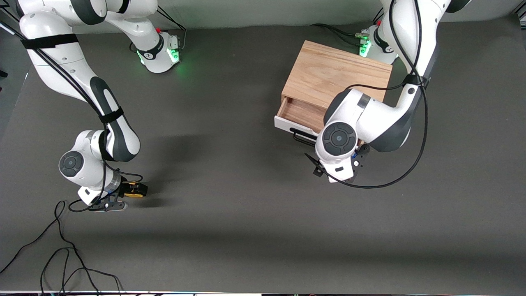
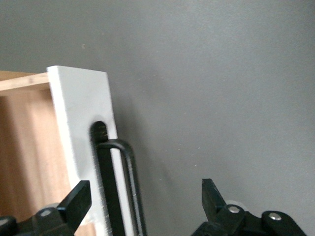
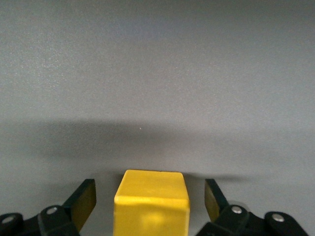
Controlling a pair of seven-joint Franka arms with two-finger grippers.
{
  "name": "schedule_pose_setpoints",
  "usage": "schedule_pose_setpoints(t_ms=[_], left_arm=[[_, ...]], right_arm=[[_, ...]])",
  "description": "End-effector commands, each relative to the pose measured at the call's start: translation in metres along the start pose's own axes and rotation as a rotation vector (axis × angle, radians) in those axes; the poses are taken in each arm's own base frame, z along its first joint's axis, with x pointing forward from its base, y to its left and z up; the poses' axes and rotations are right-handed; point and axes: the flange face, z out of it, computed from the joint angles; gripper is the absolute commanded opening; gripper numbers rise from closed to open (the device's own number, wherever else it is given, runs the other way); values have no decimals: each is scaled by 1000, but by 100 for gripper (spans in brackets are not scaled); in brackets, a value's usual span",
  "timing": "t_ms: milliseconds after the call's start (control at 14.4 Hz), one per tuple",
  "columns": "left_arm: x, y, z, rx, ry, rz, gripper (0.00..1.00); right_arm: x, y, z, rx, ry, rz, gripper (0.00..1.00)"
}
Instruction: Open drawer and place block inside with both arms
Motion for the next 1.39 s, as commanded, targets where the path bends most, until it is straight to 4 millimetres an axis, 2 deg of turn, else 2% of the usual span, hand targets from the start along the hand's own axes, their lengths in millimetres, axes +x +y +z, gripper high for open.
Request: schedule_pose_setpoints(t_ms=[0,208,278,347,417,486,694,764,833,972,1042,1111,1319], left_arm=[[2,-15,-54,36,23,31,100],[21,-50,-113,66,21,127,100],[39,-67,-133,70,16,168,100],[54,-83,-148,73,11,216,100],[74,-102,-165,74,5,287,100],[93,-121,-180,75,-4,371,100],[154,-164,-212,26,-13,506,100],[166,-173,-218,13,-12,576,100],[179,-186,-228,-7,-2,665,100],[202,-198,-233,-25,7,808,100],[219,-203,-232,-38,8,860,100],[226,-206,-232,-48,5,905,100],[232,-214,-236,-83,-14,915,100]], right_arm=[[2,-3,0,4,-1,-16,98],[0,-3,3,3,-7,-17,94],[0,-3,3,4,-5,-17,79],[0,-2,3,2,-7,-17,52],[0,-3,2,3,-5,-18,34],[2,-2,0,2,-1,-16,27],[6,-5,-13,7,10,-12,25],[10,-6,-22,9,0,-10,24],[17,-14,-37,16,-18,-16,24],[30,-34,-84,25,-55,7,24],[39,-51,-115,27,-69,34,24],[49,-76,-149,47,-99,58,24],[64,-143,-251,113,-169,165,24]])
